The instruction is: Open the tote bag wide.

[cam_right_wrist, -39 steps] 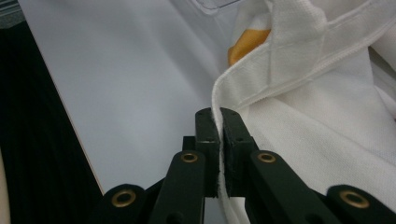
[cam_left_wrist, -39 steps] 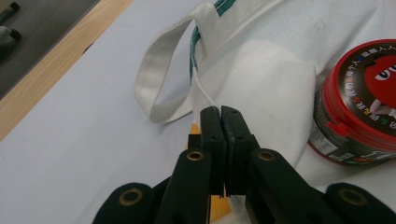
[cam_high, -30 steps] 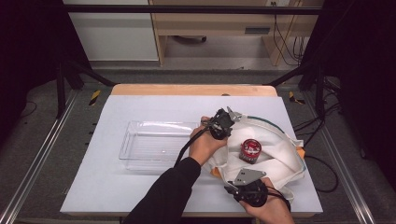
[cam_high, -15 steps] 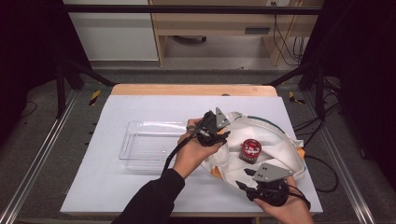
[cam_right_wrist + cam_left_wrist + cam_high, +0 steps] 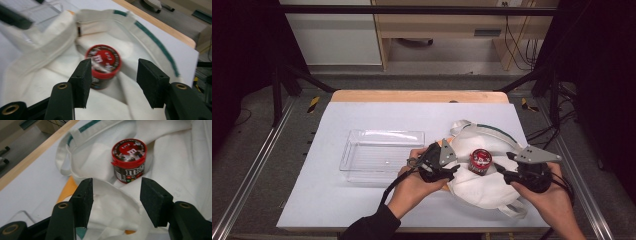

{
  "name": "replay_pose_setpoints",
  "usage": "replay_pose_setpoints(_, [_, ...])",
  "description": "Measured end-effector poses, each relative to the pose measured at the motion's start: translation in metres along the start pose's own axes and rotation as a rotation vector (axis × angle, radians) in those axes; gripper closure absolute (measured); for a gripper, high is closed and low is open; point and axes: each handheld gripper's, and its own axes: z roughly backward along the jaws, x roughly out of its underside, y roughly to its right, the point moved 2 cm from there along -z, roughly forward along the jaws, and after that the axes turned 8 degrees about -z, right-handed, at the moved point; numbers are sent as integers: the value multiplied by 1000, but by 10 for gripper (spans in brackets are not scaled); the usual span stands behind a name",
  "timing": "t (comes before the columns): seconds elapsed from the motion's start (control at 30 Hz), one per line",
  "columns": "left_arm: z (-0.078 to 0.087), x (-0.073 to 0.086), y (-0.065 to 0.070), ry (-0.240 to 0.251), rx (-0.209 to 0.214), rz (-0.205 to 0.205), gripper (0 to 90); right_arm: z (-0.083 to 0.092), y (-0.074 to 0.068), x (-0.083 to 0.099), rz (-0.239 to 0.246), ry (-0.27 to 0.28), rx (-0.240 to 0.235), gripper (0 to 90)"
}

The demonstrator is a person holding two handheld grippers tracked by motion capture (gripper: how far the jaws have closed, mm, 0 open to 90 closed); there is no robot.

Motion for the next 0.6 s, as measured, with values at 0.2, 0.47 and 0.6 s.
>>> replay_pose_setpoints(0.2, [-11, 10, 16, -12, 13, -21, 435, -11, 32, -4, 27, -27, 54, 521])
replay_pose_setpoints(0.47, [-20, 26, 23, -29, 31, 13, 420, -48, 82, -5, -59, -135, 85, 455])
replay_pose_setpoints(0.6, [-23, 30, 28, -40, 47, 9, 458, -58, 83, 1, -59, -171, 83, 498])
